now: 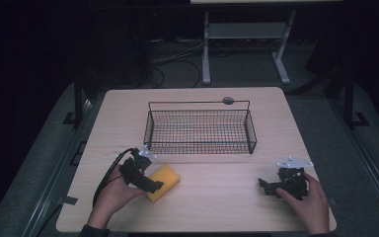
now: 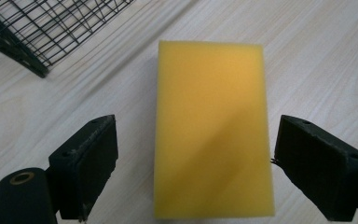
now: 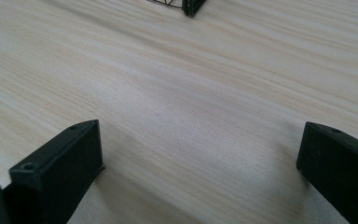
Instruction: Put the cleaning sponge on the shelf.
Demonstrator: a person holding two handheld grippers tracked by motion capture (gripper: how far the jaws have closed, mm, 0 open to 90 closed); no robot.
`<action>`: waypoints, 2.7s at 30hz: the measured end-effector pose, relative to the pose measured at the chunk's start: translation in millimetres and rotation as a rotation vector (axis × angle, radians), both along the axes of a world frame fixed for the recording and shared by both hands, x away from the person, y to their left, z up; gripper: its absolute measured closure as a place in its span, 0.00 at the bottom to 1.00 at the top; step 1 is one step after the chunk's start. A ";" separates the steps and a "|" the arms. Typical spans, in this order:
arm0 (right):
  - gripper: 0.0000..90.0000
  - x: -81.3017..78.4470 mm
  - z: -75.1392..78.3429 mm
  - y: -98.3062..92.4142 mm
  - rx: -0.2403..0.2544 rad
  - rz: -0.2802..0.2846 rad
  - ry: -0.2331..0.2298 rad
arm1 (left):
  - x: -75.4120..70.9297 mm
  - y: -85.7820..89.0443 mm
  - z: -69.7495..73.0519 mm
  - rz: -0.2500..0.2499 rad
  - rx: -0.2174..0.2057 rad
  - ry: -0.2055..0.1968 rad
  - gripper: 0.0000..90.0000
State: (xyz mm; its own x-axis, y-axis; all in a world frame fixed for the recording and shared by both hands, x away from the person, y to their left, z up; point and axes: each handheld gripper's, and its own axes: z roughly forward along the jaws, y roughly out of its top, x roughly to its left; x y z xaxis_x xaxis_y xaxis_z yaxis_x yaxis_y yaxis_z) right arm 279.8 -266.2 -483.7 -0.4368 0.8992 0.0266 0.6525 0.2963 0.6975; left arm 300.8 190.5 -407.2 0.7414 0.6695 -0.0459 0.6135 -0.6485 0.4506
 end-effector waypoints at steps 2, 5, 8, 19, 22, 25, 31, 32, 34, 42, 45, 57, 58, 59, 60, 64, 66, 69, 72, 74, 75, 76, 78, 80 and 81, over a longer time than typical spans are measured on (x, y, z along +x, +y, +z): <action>0.00 0.0 0.0 0.0 0.000 0.000 0.000 | 2.2 -4.4 -1.8 -0.009 0.014 0.009 0.14; 0.00 0.0 0.0 0.0 0.000 0.000 0.000 | 4.2 -10.0 -6.2 -0.020 0.032 0.020 0.14; 0.00 0.0 0.0 0.0 0.000 0.000 0.001 | 6.3 -14.5 -10.1 -0.029 0.045 0.031 0.14; 0.00 0.0 0.0 0.0 0.000 0.000 0.000 | 8.3 -25.9 -20.6 -0.050 0.084 0.052 0.14; 0.00 0.0 0.0 0.0 0.000 0.000 0.000 | 8.5 -29.0 -25.0 -0.050 0.094 0.057 0.14; 0.00 0.0 0.0 0.0 0.000 0.000 0.000 | 8.7 -30.7 -27.9 -0.052 0.105 0.063 0.15; 0.00 0.0 0.0 0.0 0.000 0.000 0.000 | 8.4 -34.4 -34.3 -0.058 0.135 0.070 0.15; 0.00 0.0 0.0 0.0 0.000 0.000 0.000 | 8.4 -34.4 -34.3 -0.058 0.135 0.070 0.15; 0.00 0.0 0.0 0.0 0.000 0.000 0.000 | 8.3 -35.0 -35.0 -0.060 0.140 0.069 0.15; 0.00 0.0 0.0 0.0 0.000 0.000 0.000 | 8.3 -35.5 -36.5 -0.058 0.148 0.064 0.17; 0.00 0.0 0.0 0.0 -0.001 0.000 0.000 | 8.2 -35.0 -35.6 -0.059 0.146 0.068 0.22; 0.00 0.0 0.0 0.0 0.000 -0.001 0.000 | 8.4 -31.5 -32.7 -0.054 0.120 0.082 0.25; 0.00 0.0 0.0 0.0 0.000 -0.001 0.000 | 8.4 -31.5 -32.7 -0.054 0.120 0.082 0.25; 0.00 0.0 0.0 -0.1 -0.001 0.000 0.000 | 8.3 -31.2 -32.3 -0.052 0.115 0.082 0.25; 0.00 0.0 0.0 -0.1 -0.001 0.000 0.000 | 8.1 -30.6 -30.9 -0.050 0.106 0.085 0.25; 0.00 0.0 0.0 0.0 0.000 0.000 0.000 | 8.0 -30.1 -27.9 -0.056 0.098 0.086 0.25; 0.00 0.0 0.0 0.0 0.000 0.000 0.000 | 7.9 -29.8 -26.2 -0.058 0.089 0.087 0.25; 0.00 0.0 0.0 0.0 0.000 0.000 0.000 | 8.5 -29.8 -22.9 -0.059 0.087 0.088 0.25; 0.00 0.0 0.0 0.0 0.000 0.000 0.000 | 9.9 -30.6 -18.1 -0.057 0.077 0.083 0.25; 0.00 0.0 0.0 -0.1 -0.001 0.000 0.000 | 11.0 -31.1 -15.1 -0.061 0.070 0.080 0.25; 0.00 0.0 0.0 -0.1 -0.001 0.000 0.000 | 11.7 -31.7 -13.0 -0.063 0.068 0.078 0.25; 0.00 0.0 0.0 -0.1 -0.001 0.000 0.000 | 12.1 -32.2 -11.7 -0.063 0.068 0.078 0.25; 0.00 0.0 0.0 -0.1 -0.001 0.000 0.000 | 13.3 -33.0 -8.5 -0.066 0.065 0.074 0.25; 0.00 0.0 0.0 -0.1 0.000 0.000 0.000 | 13.9 -33.7 -5.8 -0.065 0.060 0.071 0.25; 0.00 0.0 0.0 -0.1 -0.001 0.000 0.000 | 14.5 -34.1 -4.3 -0.066 0.055 0.069 0.25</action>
State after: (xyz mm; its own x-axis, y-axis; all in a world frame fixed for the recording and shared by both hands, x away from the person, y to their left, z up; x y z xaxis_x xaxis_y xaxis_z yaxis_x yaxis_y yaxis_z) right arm 279.8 -266.3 -483.7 -0.4371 0.8990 0.0261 0.6523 0.2969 0.6974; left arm 315.3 156.4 -411.5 0.7805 0.6220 -0.0624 0.5967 -0.7115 0.3712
